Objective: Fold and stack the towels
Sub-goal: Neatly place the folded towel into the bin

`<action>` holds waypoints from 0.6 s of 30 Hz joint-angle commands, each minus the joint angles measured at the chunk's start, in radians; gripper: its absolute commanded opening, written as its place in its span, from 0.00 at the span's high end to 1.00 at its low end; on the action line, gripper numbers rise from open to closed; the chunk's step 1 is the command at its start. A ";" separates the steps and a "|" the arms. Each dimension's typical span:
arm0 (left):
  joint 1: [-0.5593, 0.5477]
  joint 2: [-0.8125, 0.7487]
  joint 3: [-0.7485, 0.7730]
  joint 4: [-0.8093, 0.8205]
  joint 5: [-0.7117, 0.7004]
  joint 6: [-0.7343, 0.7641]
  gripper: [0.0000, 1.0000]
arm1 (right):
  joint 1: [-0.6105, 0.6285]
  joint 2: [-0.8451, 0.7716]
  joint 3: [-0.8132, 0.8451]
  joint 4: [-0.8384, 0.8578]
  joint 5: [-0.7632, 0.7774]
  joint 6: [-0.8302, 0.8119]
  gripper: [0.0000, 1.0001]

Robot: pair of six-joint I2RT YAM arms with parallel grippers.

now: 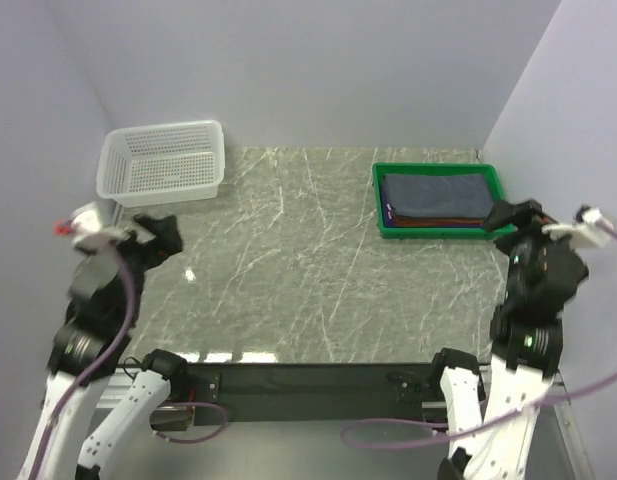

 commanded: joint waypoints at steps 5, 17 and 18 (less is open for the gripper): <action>0.004 -0.350 -0.092 -0.017 -0.203 -0.095 0.01 | 0.161 -0.266 -0.155 -0.025 -0.007 -0.005 0.15; 0.004 -0.508 -0.296 -0.002 -0.202 -0.115 0.01 | 0.375 -0.637 -0.413 0.044 0.115 -0.145 0.15; 0.004 -0.500 -0.299 0.004 -0.199 -0.109 0.01 | 0.378 -0.651 -0.424 0.049 0.115 -0.146 0.15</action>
